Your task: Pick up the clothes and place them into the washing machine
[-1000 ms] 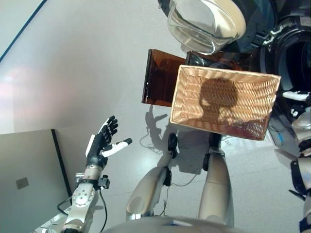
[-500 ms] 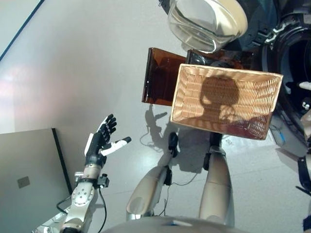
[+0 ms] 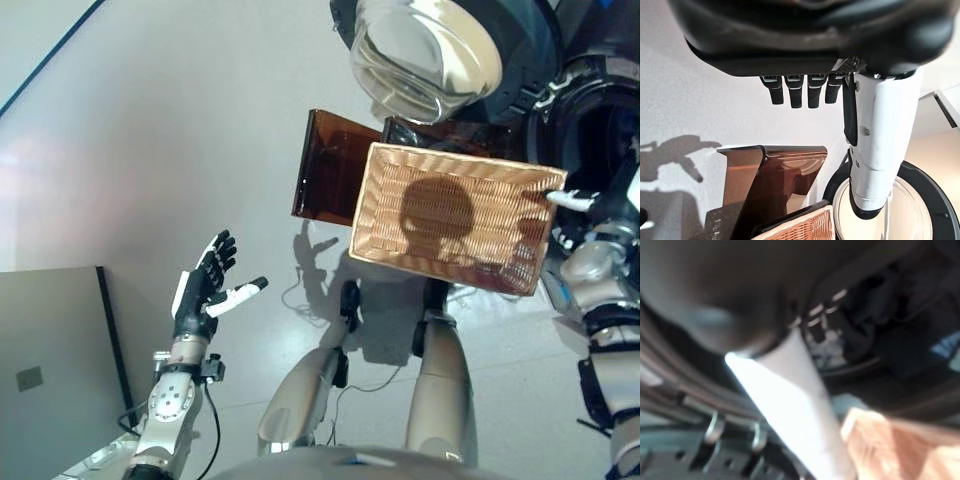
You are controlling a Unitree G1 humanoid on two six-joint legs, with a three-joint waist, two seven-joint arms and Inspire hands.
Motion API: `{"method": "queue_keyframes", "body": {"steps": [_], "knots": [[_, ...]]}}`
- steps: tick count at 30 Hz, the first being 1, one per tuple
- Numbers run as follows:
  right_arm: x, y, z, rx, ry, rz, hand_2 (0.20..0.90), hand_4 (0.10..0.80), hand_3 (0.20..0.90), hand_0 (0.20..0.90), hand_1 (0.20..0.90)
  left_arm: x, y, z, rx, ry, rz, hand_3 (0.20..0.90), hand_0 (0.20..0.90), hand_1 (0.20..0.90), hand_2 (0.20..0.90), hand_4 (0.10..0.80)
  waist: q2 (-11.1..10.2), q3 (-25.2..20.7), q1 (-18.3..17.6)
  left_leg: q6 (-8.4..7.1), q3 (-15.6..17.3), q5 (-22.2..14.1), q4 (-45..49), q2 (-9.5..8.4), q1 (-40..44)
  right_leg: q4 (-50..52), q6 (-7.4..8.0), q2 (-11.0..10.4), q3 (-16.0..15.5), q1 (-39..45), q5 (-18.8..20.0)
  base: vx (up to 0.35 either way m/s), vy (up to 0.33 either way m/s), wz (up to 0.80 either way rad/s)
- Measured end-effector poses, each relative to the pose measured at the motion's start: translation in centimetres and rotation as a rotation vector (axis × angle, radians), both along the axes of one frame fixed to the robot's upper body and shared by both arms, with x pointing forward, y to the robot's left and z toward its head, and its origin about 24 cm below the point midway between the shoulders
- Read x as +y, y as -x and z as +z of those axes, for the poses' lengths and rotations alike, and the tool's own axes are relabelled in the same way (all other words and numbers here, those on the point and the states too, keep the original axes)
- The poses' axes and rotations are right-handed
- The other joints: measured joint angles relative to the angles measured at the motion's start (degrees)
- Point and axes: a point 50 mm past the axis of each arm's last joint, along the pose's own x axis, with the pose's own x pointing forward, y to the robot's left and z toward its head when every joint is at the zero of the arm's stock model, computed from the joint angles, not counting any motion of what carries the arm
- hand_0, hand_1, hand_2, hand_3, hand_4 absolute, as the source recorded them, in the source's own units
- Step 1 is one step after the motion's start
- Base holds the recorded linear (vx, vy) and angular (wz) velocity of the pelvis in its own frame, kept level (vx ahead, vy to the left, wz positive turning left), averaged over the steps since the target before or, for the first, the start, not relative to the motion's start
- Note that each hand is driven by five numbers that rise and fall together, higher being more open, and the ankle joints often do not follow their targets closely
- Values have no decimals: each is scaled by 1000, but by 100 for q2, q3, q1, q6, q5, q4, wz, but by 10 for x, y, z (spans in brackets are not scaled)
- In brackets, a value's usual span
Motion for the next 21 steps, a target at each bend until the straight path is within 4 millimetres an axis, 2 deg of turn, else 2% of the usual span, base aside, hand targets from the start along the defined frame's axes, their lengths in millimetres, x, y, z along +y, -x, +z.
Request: {"method": "queue_keyframes", "body": {"steps": [3,11,17,21], "knots": [[9,3,-18,24,-29,30,900,800,900,900,900,1,1,-1,6,-6,5,900,900,900,900,800,-126,-34,-13,13,-48,-7,-2,4,89,-71,-17,3,-29,130,31,7,9,1],[35,-1,-43,45,-107,111,900,800,900,900,900,6,3,-8,34,-23,27,900,900,900,900,800,-407,-169,-2,81,-78,-55,-1,17,301,-411,57,41,-144,540,130,44,16,-4],[69,7,-88,155,-268,223,900,800,900,900,900,10,4,-14,63,-25,58,900,900,900,900,800,-729,-320,1,105,-63,-128,-8,123,581,-988,118,192,-183,1099,341,67,-14,-6],[95,24,-128,217,-476,255,900,800,900,900,900,13,6,-20,91,-46,71,900,900,900,900,800,-992,-469,-21,102,-51,-234,-29,208,899,-1511,132,304,-220,1633,522,79,3,-4]]}}
